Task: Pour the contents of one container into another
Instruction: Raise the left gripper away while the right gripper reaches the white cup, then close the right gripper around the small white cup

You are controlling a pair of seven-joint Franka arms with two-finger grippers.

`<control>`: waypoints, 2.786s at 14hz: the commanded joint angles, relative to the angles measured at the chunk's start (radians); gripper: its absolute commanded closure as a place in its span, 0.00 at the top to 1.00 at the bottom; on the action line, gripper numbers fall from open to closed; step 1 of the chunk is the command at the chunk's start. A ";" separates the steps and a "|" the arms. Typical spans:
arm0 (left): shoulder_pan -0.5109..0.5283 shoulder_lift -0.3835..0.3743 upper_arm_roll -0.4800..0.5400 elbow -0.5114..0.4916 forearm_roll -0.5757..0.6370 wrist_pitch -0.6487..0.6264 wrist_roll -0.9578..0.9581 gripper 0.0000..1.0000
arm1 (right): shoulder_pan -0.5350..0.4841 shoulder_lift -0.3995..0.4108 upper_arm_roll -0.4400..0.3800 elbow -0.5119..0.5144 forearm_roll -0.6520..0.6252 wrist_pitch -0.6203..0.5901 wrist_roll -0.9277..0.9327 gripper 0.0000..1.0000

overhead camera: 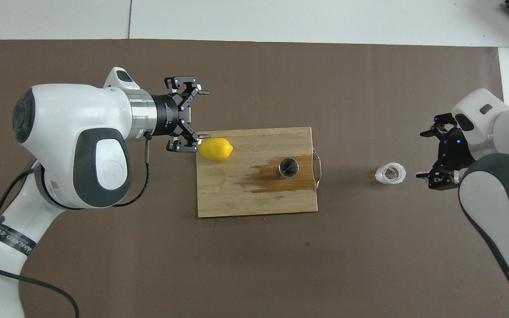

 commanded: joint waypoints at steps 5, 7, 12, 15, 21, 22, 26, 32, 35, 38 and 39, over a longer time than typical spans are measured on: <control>0.084 -0.003 -0.005 0.090 0.356 -0.054 0.097 1.00 | -0.078 0.109 0.007 -0.078 0.109 0.151 -0.288 1.00; 0.114 -0.004 -0.005 0.131 0.430 -0.103 0.115 1.00 | -0.089 0.118 0.007 -0.139 0.155 0.206 -0.359 1.00; 0.186 -0.010 -0.005 0.168 0.499 -0.227 0.570 1.00 | -0.092 0.135 0.007 -0.234 0.235 0.294 -0.457 1.00; 0.199 -0.017 -0.005 0.173 0.566 -0.319 0.876 1.00 | -0.092 0.135 0.007 -0.259 0.235 0.312 -0.457 1.00; 0.201 -0.049 -0.004 0.251 0.623 -0.572 1.181 1.00 | -0.089 0.177 0.009 -0.262 0.271 0.349 -0.499 1.00; 0.201 -0.059 -0.004 0.265 0.625 -0.620 1.198 1.00 | -0.089 0.192 0.009 -0.261 0.293 0.349 -0.526 1.00; 0.201 -0.133 -0.004 0.264 0.622 -0.760 1.307 1.00 | -0.092 0.224 0.007 -0.261 0.397 0.361 -0.630 1.00; 0.233 -0.181 -0.005 0.201 0.596 -0.786 1.237 1.00 | -0.098 0.224 0.009 -0.254 0.417 0.347 -0.630 0.80; 0.256 -0.184 -0.005 0.234 0.539 -0.800 1.166 1.00 | -0.101 0.218 0.009 -0.239 0.426 0.331 -0.624 0.29; 0.256 -0.181 -0.005 0.264 0.554 -0.844 1.229 1.00 | -0.103 0.201 0.009 -0.224 0.445 0.317 -0.623 0.00; 0.259 -0.185 -0.005 0.251 0.553 -0.844 1.246 1.00 | -0.095 0.192 0.009 -0.216 0.445 0.317 -0.621 0.00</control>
